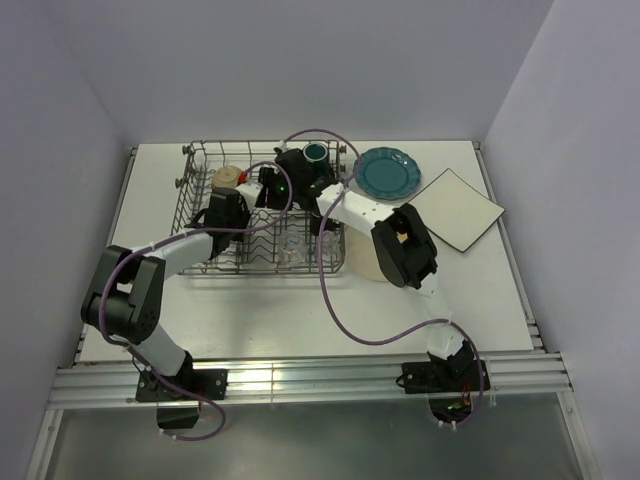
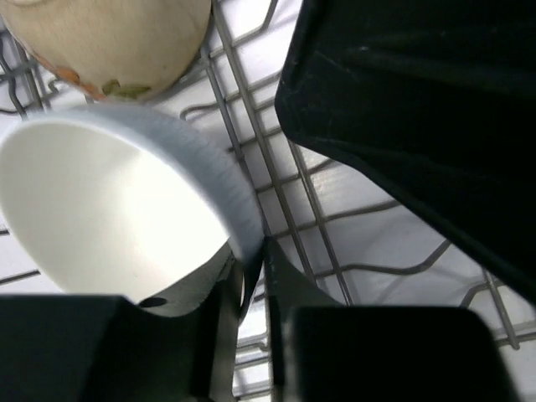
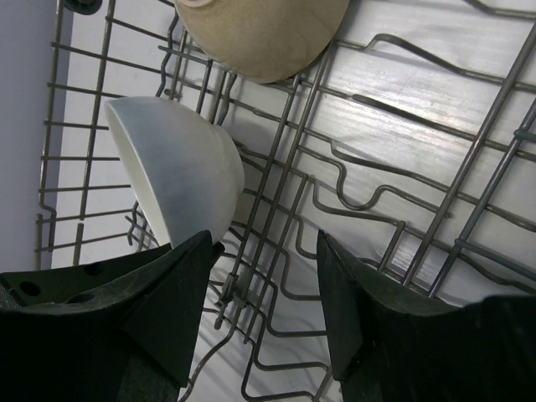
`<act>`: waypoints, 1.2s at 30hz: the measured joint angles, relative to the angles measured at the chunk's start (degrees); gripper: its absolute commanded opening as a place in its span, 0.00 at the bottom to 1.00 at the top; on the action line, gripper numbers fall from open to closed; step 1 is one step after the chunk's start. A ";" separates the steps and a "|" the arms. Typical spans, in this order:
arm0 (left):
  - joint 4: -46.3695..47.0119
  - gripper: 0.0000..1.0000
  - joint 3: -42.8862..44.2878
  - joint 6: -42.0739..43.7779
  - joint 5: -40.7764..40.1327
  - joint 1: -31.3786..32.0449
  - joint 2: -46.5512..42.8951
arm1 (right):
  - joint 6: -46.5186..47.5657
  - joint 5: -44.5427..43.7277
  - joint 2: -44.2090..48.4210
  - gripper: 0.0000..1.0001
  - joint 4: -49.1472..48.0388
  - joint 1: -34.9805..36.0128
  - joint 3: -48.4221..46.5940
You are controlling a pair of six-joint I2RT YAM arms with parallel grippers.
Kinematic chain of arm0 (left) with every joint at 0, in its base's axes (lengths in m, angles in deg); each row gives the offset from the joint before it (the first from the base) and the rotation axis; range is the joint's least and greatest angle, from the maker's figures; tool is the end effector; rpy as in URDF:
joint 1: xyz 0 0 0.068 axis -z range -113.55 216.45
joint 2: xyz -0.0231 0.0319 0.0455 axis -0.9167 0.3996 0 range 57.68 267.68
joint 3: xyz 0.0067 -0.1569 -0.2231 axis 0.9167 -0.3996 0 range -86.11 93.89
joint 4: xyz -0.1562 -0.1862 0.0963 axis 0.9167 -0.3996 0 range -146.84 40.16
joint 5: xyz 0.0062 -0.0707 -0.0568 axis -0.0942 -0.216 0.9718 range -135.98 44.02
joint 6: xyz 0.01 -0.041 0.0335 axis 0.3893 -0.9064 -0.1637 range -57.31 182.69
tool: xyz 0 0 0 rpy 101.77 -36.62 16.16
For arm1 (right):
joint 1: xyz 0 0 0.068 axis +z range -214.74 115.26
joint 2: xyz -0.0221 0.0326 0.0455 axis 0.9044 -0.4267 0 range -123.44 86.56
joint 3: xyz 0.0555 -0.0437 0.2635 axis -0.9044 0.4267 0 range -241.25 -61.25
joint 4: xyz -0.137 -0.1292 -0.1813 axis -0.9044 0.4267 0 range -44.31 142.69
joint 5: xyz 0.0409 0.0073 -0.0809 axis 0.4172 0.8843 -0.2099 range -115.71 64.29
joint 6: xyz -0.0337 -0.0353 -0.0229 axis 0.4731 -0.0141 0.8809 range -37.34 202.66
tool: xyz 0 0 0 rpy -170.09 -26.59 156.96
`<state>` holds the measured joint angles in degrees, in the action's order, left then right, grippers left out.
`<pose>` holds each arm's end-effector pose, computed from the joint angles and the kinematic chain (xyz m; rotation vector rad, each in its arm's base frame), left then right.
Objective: Load the mixed dishes into the dish rack
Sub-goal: Pass the bowl from the right arm to the left
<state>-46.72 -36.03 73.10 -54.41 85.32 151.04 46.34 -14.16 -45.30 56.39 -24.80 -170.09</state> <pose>0.3219 -0.1046 0.1824 0.4971 2.2090 0.0888 0.4062 0.3494 0.2091 -0.1982 2.3072 0.9478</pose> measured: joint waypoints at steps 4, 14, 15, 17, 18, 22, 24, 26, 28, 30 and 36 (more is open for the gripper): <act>0.02 0.12 0.79 -0.74 0.04 0.24 -0.17 | -0.02 0.11 1.03 0.61 -0.46 -0.37 0.68; -3.87 0.08 0.83 -8.66 3.82 -3.32 -6.19 | 0.50 3.28 4.50 0.61 -1.88 -0.20 2.89; -3.76 0.08 0.83 -10.32 5.70 -4.31 -7.43 | 0.70 3.52 5.14 0.61 -2.23 -0.20 3.26; -3.34 0.06 0.85 -13.55 9.75 -6.32 -9.35 | 1.25 4.28 6.16 0.61 -2.67 -0.24 3.65; -3.06 0.06 0.85 -15.13 11.89 -6.88 -10.14 | 1.60 4.68 6.54 0.61 -3.19 -0.26 3.87; -1.16 0.05 0.83 -22.23 20.28 -10.32 -11.93 | 3.82 6.88 7.82 0.64 -5.25 -0.42 5.35; 0.68 0.05 0.63 -26.08 24.90 -11.61 -12.44 | 5.55 9.05 8.26 0.67 -6.10 -0.72 6.49; 3.78 0.05 -0.50 -30.58 29.88 -13.14 -13.07 | 7.96 12.50 8.41 0.70 -7.28 -1.27 7.50; 7.32 0.05 -2.25 -34.91 34.36 -14.58 -13.75 | 10.99 16.85 8.46 0.70 -8.20 -2.10 8.31; 11.06 0.05 -4.11 -39.28 38.07 -15.80 -14.01 | 14.16 21.22 8.48 0.70 -8.26 -3.06 8.48; 24.65 0.05 -9.66 -53.62 47.12 -18.58 -12.13 | 22.18 30.32 8.96 0.72 -8.79 -5.14 8.63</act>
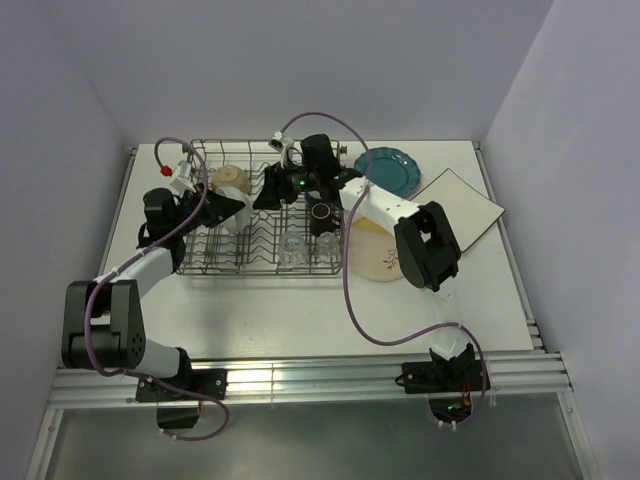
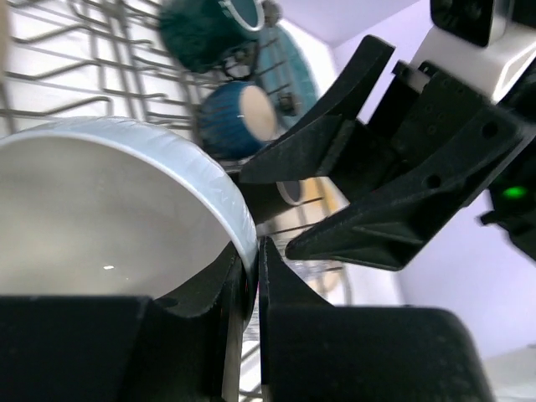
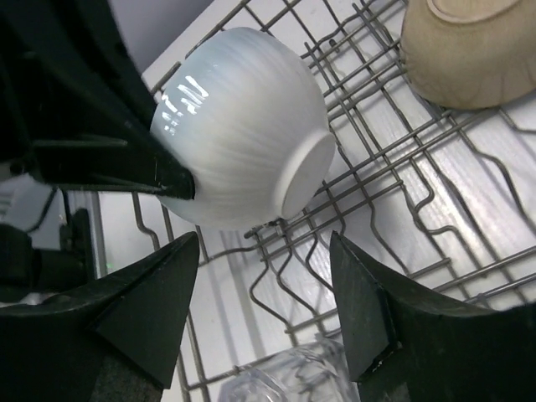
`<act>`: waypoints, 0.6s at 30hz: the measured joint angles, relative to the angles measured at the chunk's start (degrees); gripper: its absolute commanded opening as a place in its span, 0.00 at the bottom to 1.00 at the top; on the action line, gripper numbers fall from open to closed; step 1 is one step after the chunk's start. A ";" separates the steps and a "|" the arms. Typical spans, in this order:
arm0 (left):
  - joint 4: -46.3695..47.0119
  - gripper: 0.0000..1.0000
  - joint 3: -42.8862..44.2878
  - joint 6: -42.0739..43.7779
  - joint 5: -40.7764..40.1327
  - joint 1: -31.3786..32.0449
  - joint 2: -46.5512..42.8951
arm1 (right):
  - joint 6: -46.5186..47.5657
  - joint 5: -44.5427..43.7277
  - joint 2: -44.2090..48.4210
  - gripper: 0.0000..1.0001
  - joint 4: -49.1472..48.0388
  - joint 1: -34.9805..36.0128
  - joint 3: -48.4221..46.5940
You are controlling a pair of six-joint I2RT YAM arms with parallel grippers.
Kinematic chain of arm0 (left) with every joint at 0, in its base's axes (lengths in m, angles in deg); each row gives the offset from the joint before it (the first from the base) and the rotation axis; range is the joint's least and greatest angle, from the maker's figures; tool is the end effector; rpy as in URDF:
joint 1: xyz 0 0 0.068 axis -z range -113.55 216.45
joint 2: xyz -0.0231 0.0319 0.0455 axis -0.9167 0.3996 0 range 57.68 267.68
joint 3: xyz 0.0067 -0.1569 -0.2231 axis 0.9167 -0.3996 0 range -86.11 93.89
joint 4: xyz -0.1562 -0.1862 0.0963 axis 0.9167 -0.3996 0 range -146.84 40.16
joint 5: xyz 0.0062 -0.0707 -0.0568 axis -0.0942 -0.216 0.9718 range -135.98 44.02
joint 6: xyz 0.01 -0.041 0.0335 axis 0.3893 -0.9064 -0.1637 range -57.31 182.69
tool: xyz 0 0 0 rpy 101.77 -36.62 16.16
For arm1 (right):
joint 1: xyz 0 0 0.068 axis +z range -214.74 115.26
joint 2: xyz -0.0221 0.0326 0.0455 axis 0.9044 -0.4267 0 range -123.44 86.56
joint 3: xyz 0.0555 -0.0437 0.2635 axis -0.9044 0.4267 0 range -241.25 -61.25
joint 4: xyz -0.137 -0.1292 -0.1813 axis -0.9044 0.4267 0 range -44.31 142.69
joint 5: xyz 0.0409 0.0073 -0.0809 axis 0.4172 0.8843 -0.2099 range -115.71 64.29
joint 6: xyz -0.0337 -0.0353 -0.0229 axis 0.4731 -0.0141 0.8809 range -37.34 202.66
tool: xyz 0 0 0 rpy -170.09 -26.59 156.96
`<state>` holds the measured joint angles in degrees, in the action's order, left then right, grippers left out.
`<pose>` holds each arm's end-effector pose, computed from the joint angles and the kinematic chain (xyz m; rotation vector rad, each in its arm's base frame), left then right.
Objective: Load the mixed dishes into the dish rack
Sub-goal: Pass the bowl from the right arm to the left, then pass the bowl from the left arm to the right
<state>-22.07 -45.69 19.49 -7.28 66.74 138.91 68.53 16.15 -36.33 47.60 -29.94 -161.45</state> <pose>0.3034 -0.0238 0.2368 -0.1935 1.8869 -1.1339 0.4004 0.3071 0.2542 -0.8636 1.9272 1.2594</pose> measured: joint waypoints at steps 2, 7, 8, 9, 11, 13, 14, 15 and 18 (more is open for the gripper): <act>5.05 0.05 -1.20 -4.85 2.25 -0.85 1.60 | 2.91 1.46 0.20 0.76 0.22 -0.33 0.04; 14.99 0.04 -2.29 -14.80 4.04 -2.54 4.63 | 11.17 3.32 0.59 0.87 0.81 -0.15 0.52; 16.81 0.04 -2.54 -16.52 4.09 -2.80 4.94 | 12.57 3.37 0.85 0.90 0.83 -0.07 0.94; 18.86 0.04 -2.89 -18.14 4.07 -3.08 5.29 | 13.97 3.37 1.18 0.90 0.81 -0.04 1.46; 23.30 0.04 -3.72 -21.92 3.96 -3.63 6.01 | 15.56 3.39 1.79 0.95 0.74 0.09 2.51; 27.67 0.04 -4.50 -25.33 3.93 -4.02 7.10 | 16.35 2.67 2.54 0.99 0.07 0.28 3.80; 29.07 0.04 -4.68 -26.58 3.80 -4.11 7.65 | 16.57 2.16 2.91 0.99 -0.35 0.42 4.39; 30.47 0.04 -4.85 -27.93 3.72 -4.22 8.33 | 16.76 0.90 3.39 1.00 -0.96 0.68 5.11; 33.00 0.04 -5.14 -30.75 3.50 -4.24 9.62 | 16.76 -4.28 5.77 1.00 -2.86 2.38 8.07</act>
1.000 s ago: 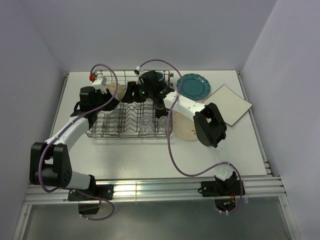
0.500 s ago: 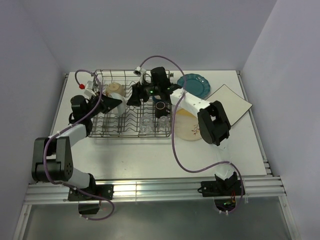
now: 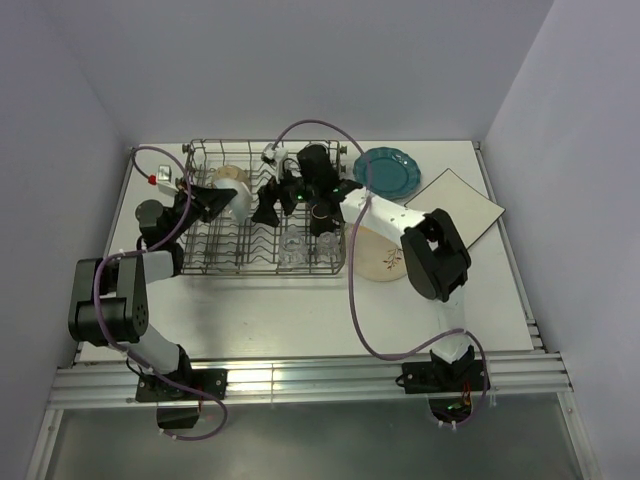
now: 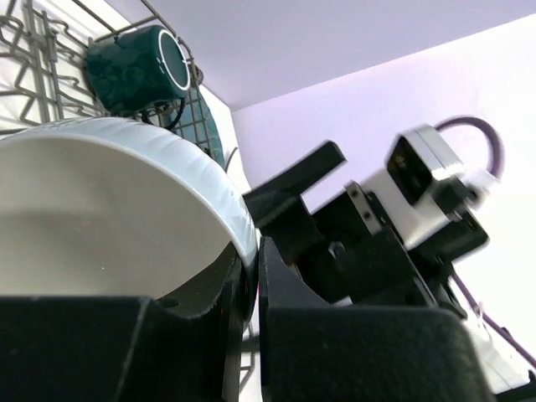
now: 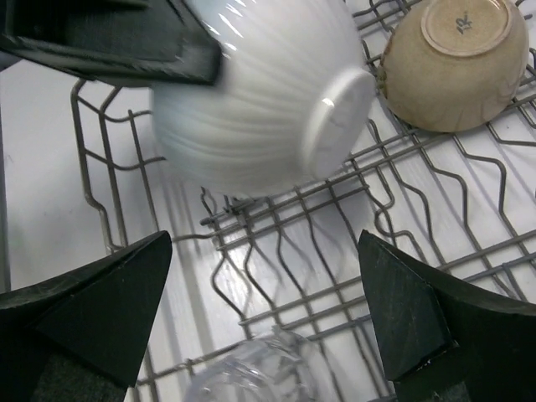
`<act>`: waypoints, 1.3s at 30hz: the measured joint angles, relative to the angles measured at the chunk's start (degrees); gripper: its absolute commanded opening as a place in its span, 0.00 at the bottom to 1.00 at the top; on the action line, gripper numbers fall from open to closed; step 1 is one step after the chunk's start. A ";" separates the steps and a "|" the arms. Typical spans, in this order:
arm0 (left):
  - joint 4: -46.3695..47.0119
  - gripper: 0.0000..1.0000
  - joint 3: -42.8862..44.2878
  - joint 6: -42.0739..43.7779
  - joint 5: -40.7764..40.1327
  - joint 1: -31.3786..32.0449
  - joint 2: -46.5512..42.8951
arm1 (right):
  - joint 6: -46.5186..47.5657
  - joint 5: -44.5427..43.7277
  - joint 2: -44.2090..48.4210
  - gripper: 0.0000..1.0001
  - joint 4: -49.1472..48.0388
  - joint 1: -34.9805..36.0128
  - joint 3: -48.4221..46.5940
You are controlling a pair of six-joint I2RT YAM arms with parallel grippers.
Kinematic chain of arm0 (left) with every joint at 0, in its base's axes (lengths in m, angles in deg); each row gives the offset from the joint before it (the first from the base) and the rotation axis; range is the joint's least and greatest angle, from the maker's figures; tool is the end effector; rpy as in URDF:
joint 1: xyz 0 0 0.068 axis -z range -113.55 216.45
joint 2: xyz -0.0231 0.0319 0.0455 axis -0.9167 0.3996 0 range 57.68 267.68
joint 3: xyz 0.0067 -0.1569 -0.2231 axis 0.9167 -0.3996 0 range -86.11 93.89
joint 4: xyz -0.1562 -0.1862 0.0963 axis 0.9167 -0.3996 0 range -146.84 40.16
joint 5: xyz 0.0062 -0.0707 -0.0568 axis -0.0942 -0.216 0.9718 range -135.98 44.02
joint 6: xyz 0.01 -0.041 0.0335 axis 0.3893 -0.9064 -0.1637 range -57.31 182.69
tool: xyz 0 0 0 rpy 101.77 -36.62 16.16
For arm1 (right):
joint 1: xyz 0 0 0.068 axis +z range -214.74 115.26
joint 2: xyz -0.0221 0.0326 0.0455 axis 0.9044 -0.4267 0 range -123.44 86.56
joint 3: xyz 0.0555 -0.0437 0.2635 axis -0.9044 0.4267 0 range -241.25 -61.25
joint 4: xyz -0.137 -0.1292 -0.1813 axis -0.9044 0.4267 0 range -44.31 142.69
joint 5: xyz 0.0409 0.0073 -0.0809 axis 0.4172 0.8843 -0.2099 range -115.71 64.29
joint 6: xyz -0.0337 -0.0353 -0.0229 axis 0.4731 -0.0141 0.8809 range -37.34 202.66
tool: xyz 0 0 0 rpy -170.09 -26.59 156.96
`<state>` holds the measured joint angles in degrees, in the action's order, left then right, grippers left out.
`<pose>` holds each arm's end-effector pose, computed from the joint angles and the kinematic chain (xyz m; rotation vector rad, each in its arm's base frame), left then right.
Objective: Load the mixed dishes into the dish rack
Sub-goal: Pass the bowl from the left arm to the right
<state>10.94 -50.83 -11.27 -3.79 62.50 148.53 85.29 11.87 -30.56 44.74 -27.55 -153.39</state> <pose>0.3128 -0.0024 0.2185 -0.4720 1.6412 -1.4854 0.3703 0.3081 0.2578 -1.0954 1.7281 1.0344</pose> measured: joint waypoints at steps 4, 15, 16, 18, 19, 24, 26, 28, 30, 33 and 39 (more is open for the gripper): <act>1.84 0.05 -0.31 -2.27 -0.02 0.00 0.26 | -0.94 -8.22 2.84 1.00 -1.81 4.28 1.29; 6.05 0.05 -0.42 -7.17 0.00 0.00 2.05 | -5.51 -26.82 1.38 1.00 2.10 10.10 -8.94; 6.25 0.05 -0.46 -7.54 0.02 0.00 2.10 | -5.29 -28.26 1.36 1.00 2.29 10.27 -9.38; 6.49 0.05 -0.46 -8.11 -0.07 -0.02 2.10 | -4.87 -29.83 0.87 1.00 3.52 10.40 -10.60; 6.54 0.05 -0.46 -8.28 -0.17 -0.17 2.12 | -4.66 -30.40 0.46 1.00 4.22 10.49 -11.43; 7.15 0.05 -0.68 -9.09 -0.57 -0.68 2.49 | -4.22 -31.01 -1.40 1.00 6.40 10.51 -13.03; 7.56 0.05 -0.68 -9.68 -0.17 -0.48 2.49 | -4.17 -30.60 -2.08 1.00 7.58 10.51 -13.03; 7.98 0.05 -0.68 -9.92 0.02 -0.33 2.49 | -4.15 -29.88 -2.38 1.00 8.81 10.51 -13.03; 8.35 0.05 -0.68 -10.12 0.04 -0.31 2.49 | -4.07 -28.87 -2.38 1.00 9.49 10.51 -12.96; 8.72 0.06 -0.68 -10.84 0.04 -0.31 2.49 | -4.02 -27.98 -2.38 1.00 9.44 10.51 -12.96; 9.05 0.06 -1.49 -11.39 0.07 -0.31 2.49 | -4.02 -28.50 -3.28 1.00 9.29 10.54 -13.86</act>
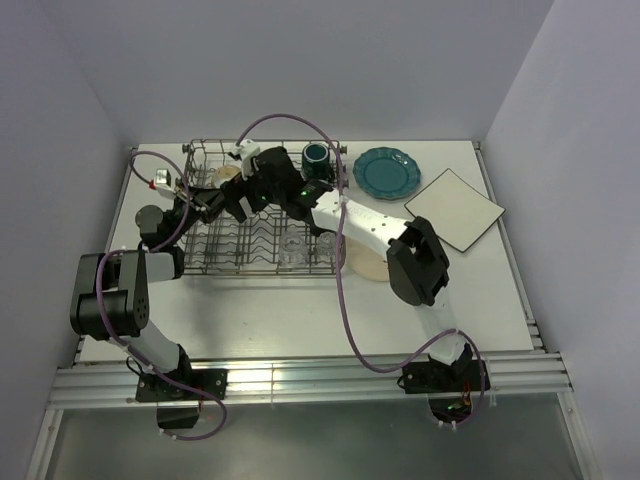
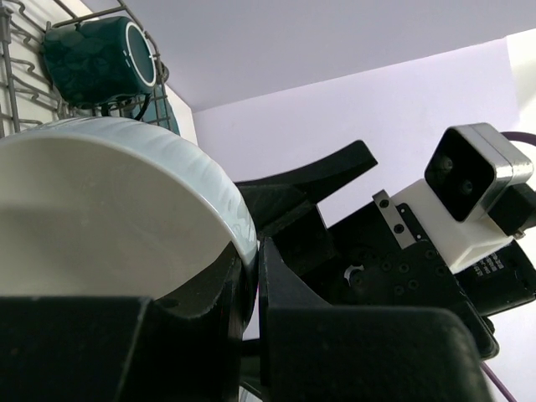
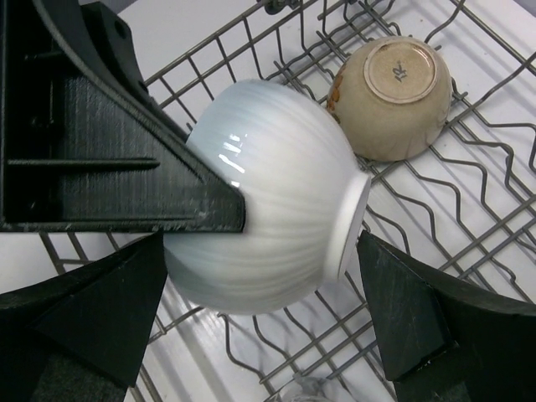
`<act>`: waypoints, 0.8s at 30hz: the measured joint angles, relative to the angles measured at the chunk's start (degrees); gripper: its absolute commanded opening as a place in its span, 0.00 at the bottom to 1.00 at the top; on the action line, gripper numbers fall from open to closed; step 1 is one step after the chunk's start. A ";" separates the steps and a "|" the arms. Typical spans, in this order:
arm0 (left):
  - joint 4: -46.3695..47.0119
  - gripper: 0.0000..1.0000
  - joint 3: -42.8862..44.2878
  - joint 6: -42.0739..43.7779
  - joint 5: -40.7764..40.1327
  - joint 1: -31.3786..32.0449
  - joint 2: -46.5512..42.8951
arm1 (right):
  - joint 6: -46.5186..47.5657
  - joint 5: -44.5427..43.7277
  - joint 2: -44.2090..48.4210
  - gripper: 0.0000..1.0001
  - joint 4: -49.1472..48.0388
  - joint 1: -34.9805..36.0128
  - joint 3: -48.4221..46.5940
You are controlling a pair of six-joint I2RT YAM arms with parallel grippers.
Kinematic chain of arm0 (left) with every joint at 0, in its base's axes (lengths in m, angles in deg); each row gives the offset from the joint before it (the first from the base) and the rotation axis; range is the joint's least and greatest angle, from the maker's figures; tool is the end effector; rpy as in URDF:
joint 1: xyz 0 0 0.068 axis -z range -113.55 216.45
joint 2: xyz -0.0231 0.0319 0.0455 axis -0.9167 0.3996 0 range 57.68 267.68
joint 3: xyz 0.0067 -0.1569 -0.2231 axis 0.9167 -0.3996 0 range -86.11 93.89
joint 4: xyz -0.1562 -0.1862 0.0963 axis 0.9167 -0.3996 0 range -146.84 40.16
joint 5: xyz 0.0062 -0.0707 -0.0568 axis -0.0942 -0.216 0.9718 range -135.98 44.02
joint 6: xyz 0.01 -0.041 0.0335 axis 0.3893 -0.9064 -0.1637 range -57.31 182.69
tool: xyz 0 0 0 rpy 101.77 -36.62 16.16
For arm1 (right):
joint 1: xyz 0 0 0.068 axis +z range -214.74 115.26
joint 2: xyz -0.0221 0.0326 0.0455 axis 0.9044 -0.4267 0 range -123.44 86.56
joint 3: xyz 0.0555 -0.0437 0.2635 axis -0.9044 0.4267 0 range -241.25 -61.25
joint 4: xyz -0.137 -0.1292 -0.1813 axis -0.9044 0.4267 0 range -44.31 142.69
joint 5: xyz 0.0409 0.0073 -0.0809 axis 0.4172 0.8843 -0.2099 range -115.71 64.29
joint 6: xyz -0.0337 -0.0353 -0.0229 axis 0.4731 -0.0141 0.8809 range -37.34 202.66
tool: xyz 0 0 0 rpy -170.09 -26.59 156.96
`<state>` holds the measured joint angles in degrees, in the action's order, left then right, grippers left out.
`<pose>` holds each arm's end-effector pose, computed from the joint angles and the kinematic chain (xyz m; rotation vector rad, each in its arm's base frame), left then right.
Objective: Load the mixed dishes into the dish rack
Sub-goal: Pass the bowl from the left arm to the right
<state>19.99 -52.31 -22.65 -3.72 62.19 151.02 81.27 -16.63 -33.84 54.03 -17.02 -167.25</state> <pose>0.3109 -0.0009 0.2143 -0.5703 1.5707 -1.6260 0.3367 0.3785 0.2962 -0.8972 1.8238 0.7078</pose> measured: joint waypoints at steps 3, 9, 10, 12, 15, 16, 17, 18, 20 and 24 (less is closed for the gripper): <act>0.09 0.06 -0.46 -0.09 0.00 0.00 0.00 | 0.20 -0.35 -1.36 1.00 -0.20 0.00 -0.76; 0.26 0.06 -1.05 -1.07 -0.02 0.00 0.00 | 1.44 -0.52 -2.47 0.98 -0.22 0.09 -0.79; 0.24 0.06 -1.07 -1.31 -0.04 0.00 0.00 | 1.53 -0.63 -2.49 0.97 -0.24 0.15 -0.79; 0.24 0.07 -1.09 -1.62 -0.07 0.00 -0.02 | 1.95 -0.68 -2.49 0.93 -0.68 0.24 -0.79; 0.33 0.07 -1.09 -2.25 -0.26 0.00 -0.09 | 2.69 -0.98 -2.47 0.87 -1.64 0.52 -0.70; 0.35 0.07 -1.09 -2.45 -0.39 -0.02 -0.09 | 2.99 -1.09 -2.49 0.86 -1.99 0.61 -0.57; 0.35 0.07 -1.11 -2.47 -0.55 -0.02 -0.09 | 3.17 -1.44 -2.49 0.82 -2.36 0.74 -0.37; 0.35 0.07 -1.18 -2.49 -0.83 -0.07 -0.09 | 3.39 -1.66 -2.47 0.80 -2.69 0.83 -0.26; 0.33 0.08 -1.42 -2.60 -1.46 -0.07 -0.09 | 3.80 -2.27 -2.47 0.75 -3.67 1.03 0.33; 0.28 0.09 -1.79 -2.64 -1.79 -0.11 -0.09 | 4.02 -2.84 -2.47 0.68 -4.63 1.27 1.05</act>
<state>20.27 -54.11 -25.30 -5.51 62.09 150.93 85.29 -19.47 -36.31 49.39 -15.75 -166.20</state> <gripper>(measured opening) 0.132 0.818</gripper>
